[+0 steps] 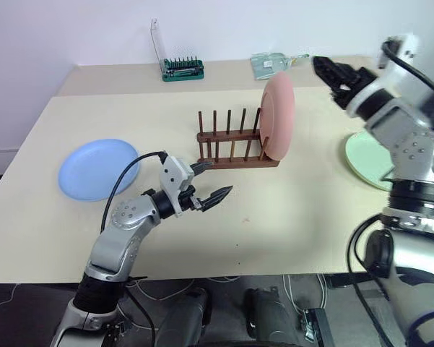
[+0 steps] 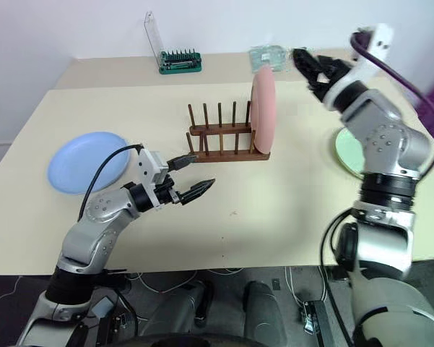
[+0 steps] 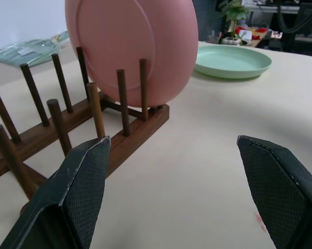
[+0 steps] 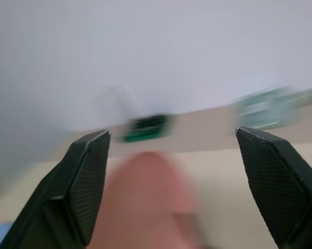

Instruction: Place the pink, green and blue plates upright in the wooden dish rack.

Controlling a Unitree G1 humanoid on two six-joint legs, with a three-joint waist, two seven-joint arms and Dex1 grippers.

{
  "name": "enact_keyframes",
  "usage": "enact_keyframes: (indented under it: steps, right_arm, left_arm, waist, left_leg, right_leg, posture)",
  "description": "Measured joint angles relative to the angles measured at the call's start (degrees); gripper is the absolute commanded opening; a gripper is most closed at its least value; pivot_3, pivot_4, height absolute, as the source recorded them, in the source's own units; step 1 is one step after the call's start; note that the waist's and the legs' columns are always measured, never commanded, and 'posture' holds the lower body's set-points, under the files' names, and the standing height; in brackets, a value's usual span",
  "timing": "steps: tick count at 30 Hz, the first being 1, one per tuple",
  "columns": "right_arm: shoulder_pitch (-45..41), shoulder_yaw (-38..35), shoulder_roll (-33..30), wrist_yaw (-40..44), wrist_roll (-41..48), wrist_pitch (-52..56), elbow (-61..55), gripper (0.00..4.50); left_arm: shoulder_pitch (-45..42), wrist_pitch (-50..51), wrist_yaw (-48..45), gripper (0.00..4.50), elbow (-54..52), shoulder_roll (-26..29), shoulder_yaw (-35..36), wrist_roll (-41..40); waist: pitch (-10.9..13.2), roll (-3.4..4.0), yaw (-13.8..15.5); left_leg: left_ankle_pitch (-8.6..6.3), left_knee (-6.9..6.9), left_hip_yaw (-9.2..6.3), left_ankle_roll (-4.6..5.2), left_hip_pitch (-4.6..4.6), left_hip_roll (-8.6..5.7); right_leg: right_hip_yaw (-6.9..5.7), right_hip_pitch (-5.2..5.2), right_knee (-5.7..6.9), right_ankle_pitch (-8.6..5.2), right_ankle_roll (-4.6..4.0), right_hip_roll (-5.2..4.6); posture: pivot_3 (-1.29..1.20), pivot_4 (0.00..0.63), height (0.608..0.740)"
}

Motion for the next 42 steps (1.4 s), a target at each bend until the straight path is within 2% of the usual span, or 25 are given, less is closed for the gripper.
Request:
enact_keyframes:
  steps: [3, 6, 15, 18, 24, 30, 33, 35, 38, 42]
  right_arm:
    - [7.1, 7.0, -8.4, 4.7, -10.6, -5.7, 0.6, 3.91]
    - [13.6, 15.3, -13.5, 8.5, -21.5, -9.9, 3.0, 3.91]
    - [13.8, 21.8, -12.5, 12.2, -32.1, -13.7, 11.1, 3.91]
    - [12.6, 23.0, -11.7, 11.6, -35.2, -14.9, 15.1, 3.07]
    - [11.7, 23.1, -10.3, 10.8, -38.3, -15.7, 18.0, 0.07]
    - [11.4, 22.6, -9.8, 8.5, -40.2, -19.2, 17.4, 0.03]
    - [9.0, 19.9, -7.7, 5.0, -39.7, -22.8, 16.1, 0.03]
    - [4.7, 15.7, -5.0, 3.5, -36.0, -23.8, 13.0, 0.03]
    - [-3.8, 7.2, 1.2, 4.6, -23.1, -19.8, 3.6, 0.03]
    - [-9.1, 1.4, 5.9, 8.5, -6.4, -10.4, -7.6, 0.03]
  left_arm:
    - [-0.1, 0.0, -0.2, 4.02, -0.1, -0.2, -1.0, 0.0]
    - [0.0, 0.0, -0.9, 4.02, -0.2, -0.2, -2.2, -0.1]
    - [-0.9, -0.1, -3.4, 4.02, 0.0, -0.1, -4.0, 0.0]
    - [-0.8, -0.1, -3.3, 4.02, 0.0, 0.2, -4.1, 0.1]
    - [0.0, -0.1, -2.5, 4.02, -0.4, 0.3, -4.2, 0.1]
    - [0.2, -0.1, -2.2, 4.02, -0.5, 0.3, -4.4, 0.1]
    - [0.2, -0.1, -2.2, 4.02, -0.5, 0.4, -4.3, 0.1]
    - [0.2, -0.1, -2.2, 4.02, -0.5, 0.3, -4.4, 0.1]
    - [0.2, -0.2, -2.1, 4.02, -0.4, 0.1, -4.4, 0.2]
    - [0.1, -0.4, -1.5, 4.02, -0.4, 0.0, -4.3, 0.4]
  waist:
    - [0.0, 0.00, -0.1]
    - [0.0, 0.03, -0.4]
    - [0.0, 0.08, -0.4]
    - [0.0, 0.08, -0.1]
    - [0.0, 0.07, 0.0]
    - [0.0, 0.07, -0.2]
    - [0.1, 0.17, -0.3]
    - [0.1, 0.20, -0.6]
    - [0.1, 0.20, -0.5]
    - [0.0, 0.04, 0.4]
  left_leg:
    - [0.00, -0.01, 0.01, 0.00, 0.01, 0.02]
    - [0.00, -0.01, 0.13, 0.00, 0.02, 0.04]
    - [0.01, 0.05, 0.17, -0.01, 0.02, 0.07]
    - [0.01, 0.06, 0.17, -0.02, 0.02, 0.07]
    - [0.01, 0.08, 0.16, -0.02, 0.02, 0.06]
    - [0.02, 0.06, 0.16, -0.03, 0.03, 0.06]
    - [0.02, 0.04, 0.21, -0.03, 0.03, 0.06]
    - [0.03, 0.00, 0.22, -0.05, 0.03, 0.07]
    - [0.03, -0.06, 0.14, -0.06, 0.02, 0.12]
    - [-0.01, -0.03, -0.06, -0.02, 0.02, 0.08]
  right_leg:
    - [0.00, 0.00, 0.01, -0.01, 0.00, 0.01]
    - [0.07, -0.04, 0.02, -0.01, 0.00, 0.01]
    - [0.12, -0.01, 0.01, -0.01, 0.00, 0.03]
    - [0.12, -0.01, 0.01, -0.01, 0.00, 0.03]
    - [0.12, 0.01, 0.01, -0.01, 0.00, 0.03]
    - [0.13, -0.01, 0.02, -0.01, 0.00, 0.04]
    - [0.19, -0.05, 0.03, 0.00, 0.00, 0.05]
    - [0.22, -0.09, 0.05, 0.00, 0.01, 0.07]
    - [0.23, -0.12, 0.05, 0.00, 0.00, 0.12]
    - [0.11, 0.02, -0.02, -0.01, -0.02, 0.12]
  posture:
    - [0.00, 0.150, 0.740]
    - [0.00, 0.150, 0.740]
    - [0.00, 0.150, 0.740]
    - [0.00, 0.150, 0.740]
    - [0.00, 0.150, 0.740]
    - [0.00, 0.150, 0.740]
    - [0.00, 0.150, 0.740]
    - [0.00, 0.150, 0.740]
    - [0.00, 0.150, 0.740]
    - [0.00, 0.150, 0.740]
